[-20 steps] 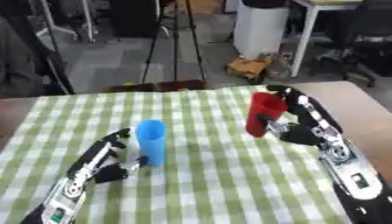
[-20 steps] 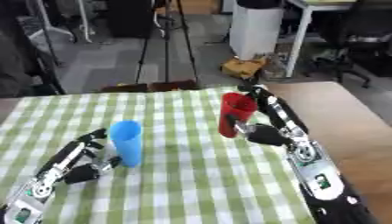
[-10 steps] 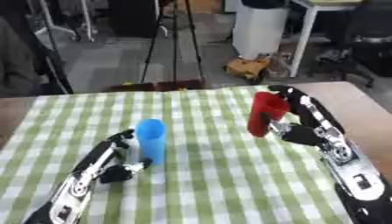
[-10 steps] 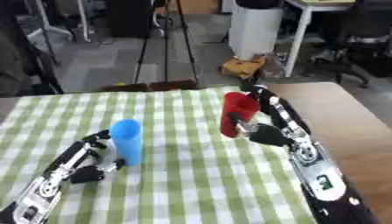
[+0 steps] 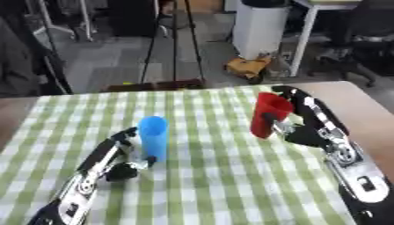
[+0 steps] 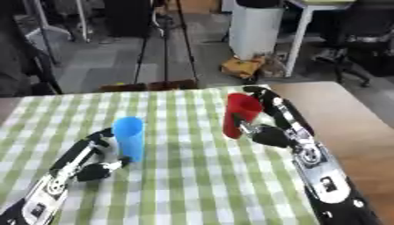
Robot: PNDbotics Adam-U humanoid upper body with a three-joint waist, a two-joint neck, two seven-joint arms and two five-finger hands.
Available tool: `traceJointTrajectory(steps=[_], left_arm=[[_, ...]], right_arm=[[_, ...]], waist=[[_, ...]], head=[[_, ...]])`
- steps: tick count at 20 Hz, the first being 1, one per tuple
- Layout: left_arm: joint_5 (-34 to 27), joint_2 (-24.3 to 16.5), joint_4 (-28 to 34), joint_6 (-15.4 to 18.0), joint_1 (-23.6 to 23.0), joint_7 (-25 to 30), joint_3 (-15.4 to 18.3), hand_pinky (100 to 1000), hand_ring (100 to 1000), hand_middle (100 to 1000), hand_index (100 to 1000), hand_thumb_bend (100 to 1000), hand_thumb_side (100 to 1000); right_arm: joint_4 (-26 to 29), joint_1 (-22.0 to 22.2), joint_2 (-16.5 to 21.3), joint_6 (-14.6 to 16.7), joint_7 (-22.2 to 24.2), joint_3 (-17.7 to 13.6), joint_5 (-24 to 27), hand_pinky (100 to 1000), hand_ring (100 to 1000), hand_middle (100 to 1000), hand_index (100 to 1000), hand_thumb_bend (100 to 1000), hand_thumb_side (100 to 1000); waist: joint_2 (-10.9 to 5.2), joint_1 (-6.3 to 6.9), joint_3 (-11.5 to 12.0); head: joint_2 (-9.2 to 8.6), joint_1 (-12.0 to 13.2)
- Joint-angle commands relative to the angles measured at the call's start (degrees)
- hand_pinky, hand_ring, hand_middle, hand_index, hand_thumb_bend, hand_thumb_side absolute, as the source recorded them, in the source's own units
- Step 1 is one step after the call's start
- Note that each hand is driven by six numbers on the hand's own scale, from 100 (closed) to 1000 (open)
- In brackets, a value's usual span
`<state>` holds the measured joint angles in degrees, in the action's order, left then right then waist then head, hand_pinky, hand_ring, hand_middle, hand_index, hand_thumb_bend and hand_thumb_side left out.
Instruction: Pour the contents of one cup into another cup.
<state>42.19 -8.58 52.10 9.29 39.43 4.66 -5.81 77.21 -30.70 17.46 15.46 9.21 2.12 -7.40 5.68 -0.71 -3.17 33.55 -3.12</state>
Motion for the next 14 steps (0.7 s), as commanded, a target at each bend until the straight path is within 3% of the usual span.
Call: traceJointTrajectory(steps=[1, 14], left_arm=[[1.0, -0.2, 0.2, -0.7, 0.8, 0.0, 0.2, 722, 803, 860, 968, 554, 609], [6.1, -1.1, 3.1, -5.0, 2.0, 1.2, 0.6, 822, 820, 846, 951, 591, 613]], right_arm=[[1.5, -0.9, 0.9, 0.2, 0.0, -0.3, 0.6, 680, 612, 558, 864, 357, 298], [1.0, -1.2, 0.5, 0.2, -0.1, -0.4, 0.2, 679, 609, 557, 862, 347, 301]], waist=[[-0.5, 0.05, -0.2], [-0.62, 0.33, -0.2]], head=[[-0.62, 0.1], [-0.75, 0.2]])
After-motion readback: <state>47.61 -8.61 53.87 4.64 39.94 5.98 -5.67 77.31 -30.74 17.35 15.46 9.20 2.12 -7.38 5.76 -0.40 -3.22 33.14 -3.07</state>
